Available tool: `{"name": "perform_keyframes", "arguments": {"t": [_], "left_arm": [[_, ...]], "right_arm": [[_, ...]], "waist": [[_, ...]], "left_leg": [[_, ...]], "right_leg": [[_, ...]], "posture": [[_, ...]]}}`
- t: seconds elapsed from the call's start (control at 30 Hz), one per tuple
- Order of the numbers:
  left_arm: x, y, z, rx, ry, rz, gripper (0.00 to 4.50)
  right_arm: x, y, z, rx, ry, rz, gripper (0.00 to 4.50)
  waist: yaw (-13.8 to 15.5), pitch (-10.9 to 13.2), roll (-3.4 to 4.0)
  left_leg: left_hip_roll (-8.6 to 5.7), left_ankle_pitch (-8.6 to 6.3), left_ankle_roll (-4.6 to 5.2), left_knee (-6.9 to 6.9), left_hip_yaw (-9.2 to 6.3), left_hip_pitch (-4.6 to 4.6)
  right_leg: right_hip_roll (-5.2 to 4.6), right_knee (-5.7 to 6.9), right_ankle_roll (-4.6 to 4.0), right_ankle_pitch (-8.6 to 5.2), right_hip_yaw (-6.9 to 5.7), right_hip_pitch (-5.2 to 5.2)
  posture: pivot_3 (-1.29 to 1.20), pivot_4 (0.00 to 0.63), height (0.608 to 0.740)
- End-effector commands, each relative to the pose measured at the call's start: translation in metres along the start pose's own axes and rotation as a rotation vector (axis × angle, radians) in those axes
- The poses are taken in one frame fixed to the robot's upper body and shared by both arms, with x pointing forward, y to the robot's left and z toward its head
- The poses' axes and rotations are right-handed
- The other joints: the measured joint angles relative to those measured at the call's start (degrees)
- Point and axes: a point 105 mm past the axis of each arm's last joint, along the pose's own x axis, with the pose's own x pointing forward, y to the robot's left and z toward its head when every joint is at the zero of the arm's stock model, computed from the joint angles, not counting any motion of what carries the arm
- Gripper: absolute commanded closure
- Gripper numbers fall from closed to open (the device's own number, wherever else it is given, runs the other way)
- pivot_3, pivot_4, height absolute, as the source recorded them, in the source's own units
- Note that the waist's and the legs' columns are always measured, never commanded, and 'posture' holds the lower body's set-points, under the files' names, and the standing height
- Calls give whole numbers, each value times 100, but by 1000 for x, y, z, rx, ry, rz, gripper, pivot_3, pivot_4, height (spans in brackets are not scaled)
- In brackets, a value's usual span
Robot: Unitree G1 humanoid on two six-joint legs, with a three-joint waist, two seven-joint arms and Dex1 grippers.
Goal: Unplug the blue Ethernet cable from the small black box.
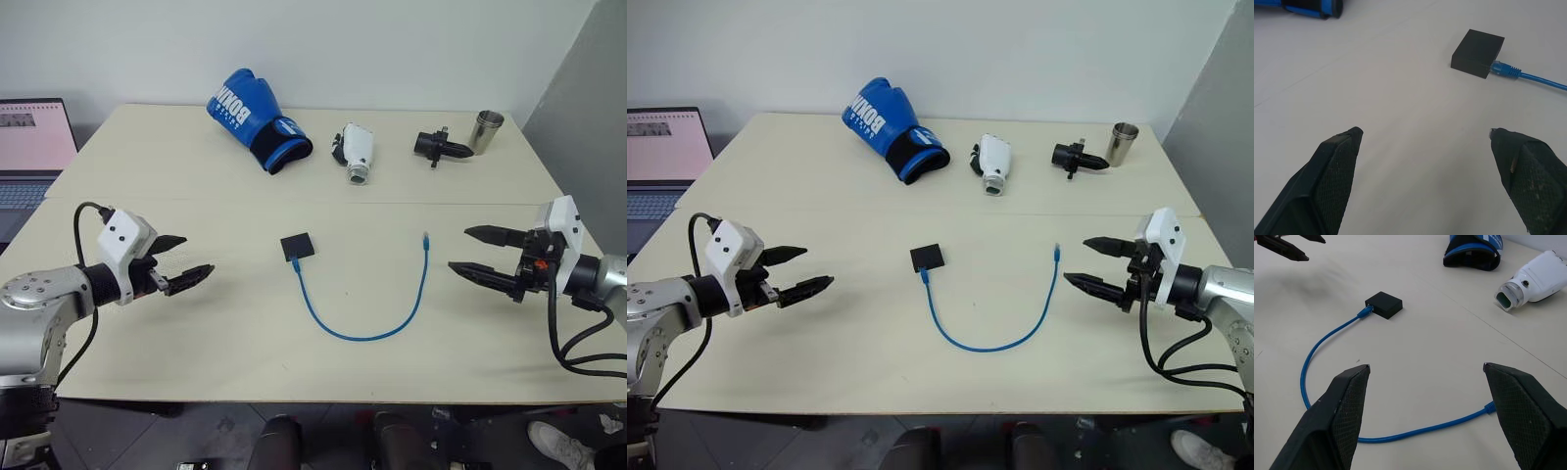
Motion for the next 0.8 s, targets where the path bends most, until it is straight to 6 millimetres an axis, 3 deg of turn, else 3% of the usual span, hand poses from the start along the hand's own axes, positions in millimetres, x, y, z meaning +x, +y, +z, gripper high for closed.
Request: {"name": "perform_keyframes", "arguments": {"t": [0.03, 0.5, 0.67, 0.8], "left_arm": [[-3, 1, 4, 17, -7, -12, 68], [-2, -2, 4, 27, -8, -13, 68], [-2, -2, 5, 47, -11, -43, 68], [-2, -3, 5, 80, -19, -73, 68]], "right_arm": [[-2, -2, 12, -66, -7, -11, 560], [1, 2, 15, -63, -9, 22, 560], [13, 12, 16, -71, -34, 50, 560], [37, 30, 12, -49, -77, 86, 560]], "waist": [[-1, 0, 0], [1, 0, 0], [-4, 0, 0], [-4, 0, 1]], "left_leg": [[0, 0, 0, 0, 0, 0], [0, 0, 0, 0, 0, 0], [1, 0, 0, 0, 0, 1], [2, 0, 0, 0, -2, 0]], "right_leg": [[0, 0, 0, 0, 0, 0], [0, 1, 0, 0, 0, 0], [0, 2, 0, 0, 0, -1], [1, 2, 0, 0, -1, 0]], "posture": [[0, 150, 740], [0, 150, 740], [0, 150, 740], [0, 150, 740]]}}
